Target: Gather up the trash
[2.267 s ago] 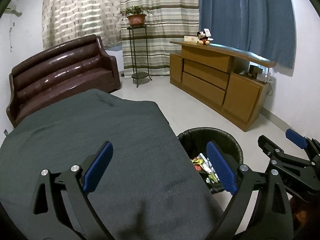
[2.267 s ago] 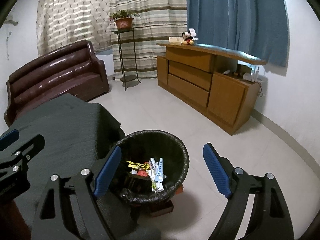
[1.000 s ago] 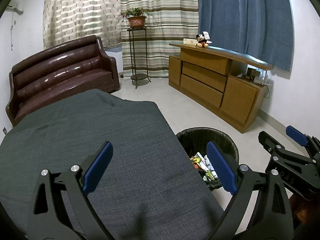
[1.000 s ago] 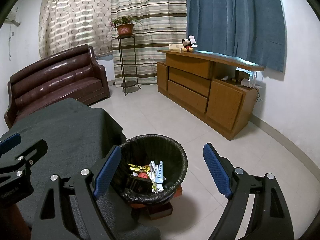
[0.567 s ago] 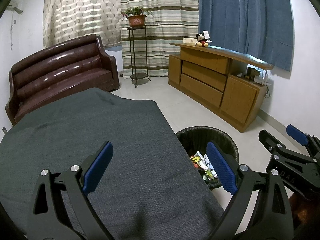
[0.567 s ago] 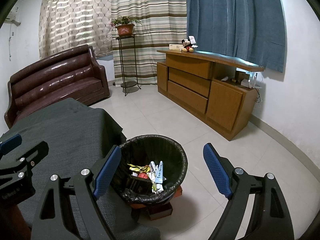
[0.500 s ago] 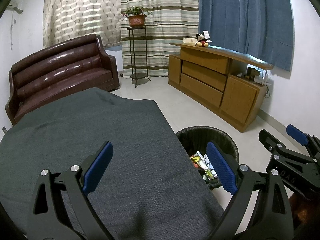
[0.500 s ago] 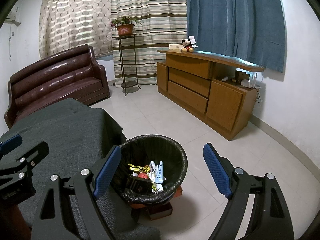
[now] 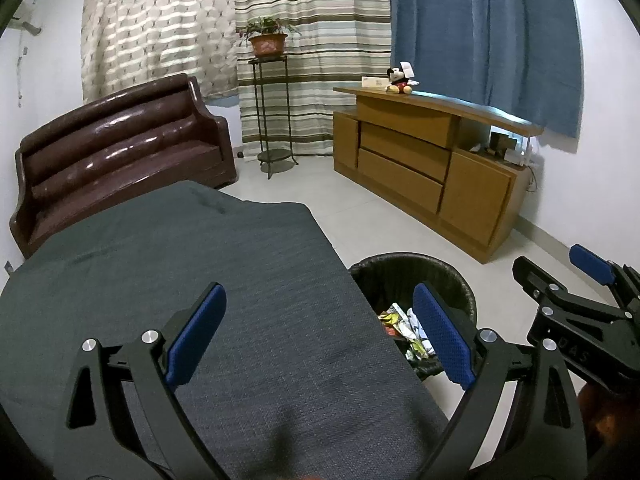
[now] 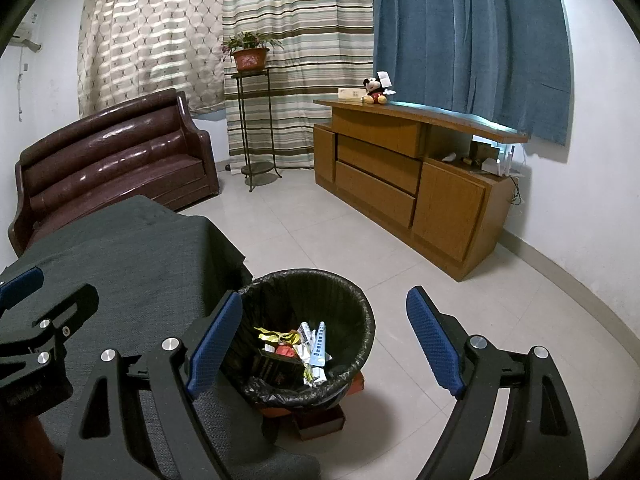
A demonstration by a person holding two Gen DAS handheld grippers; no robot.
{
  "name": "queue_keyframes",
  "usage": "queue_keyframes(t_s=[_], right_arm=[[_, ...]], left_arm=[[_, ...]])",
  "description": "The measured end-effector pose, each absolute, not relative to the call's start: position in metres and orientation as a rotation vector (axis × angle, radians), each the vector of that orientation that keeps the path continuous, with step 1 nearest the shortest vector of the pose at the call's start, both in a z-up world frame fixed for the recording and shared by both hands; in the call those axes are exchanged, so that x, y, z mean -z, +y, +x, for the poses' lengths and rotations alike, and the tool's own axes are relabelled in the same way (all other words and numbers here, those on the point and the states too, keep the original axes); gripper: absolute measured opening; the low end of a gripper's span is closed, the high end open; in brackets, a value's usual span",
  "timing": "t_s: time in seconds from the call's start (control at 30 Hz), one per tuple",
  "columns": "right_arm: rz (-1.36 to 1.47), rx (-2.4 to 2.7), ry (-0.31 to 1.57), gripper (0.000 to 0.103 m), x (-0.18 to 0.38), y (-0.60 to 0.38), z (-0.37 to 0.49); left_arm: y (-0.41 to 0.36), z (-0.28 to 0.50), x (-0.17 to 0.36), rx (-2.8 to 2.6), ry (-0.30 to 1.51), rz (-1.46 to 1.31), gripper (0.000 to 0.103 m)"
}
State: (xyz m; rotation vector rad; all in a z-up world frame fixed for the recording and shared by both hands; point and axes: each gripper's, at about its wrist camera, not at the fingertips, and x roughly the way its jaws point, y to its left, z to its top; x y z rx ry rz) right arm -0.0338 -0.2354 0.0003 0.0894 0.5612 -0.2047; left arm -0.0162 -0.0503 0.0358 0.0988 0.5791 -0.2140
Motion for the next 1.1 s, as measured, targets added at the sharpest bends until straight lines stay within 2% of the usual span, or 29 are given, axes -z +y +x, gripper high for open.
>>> queue_keyframes(t_s=[1.1], right_arm=[[0.088, 0.206, 0.561, 0.082, 0.002, -0.233, -0.035]], left_arm=[[-0.061, -0.018, -0.038, 0.244, 0.574, 0.098, 0.094]])
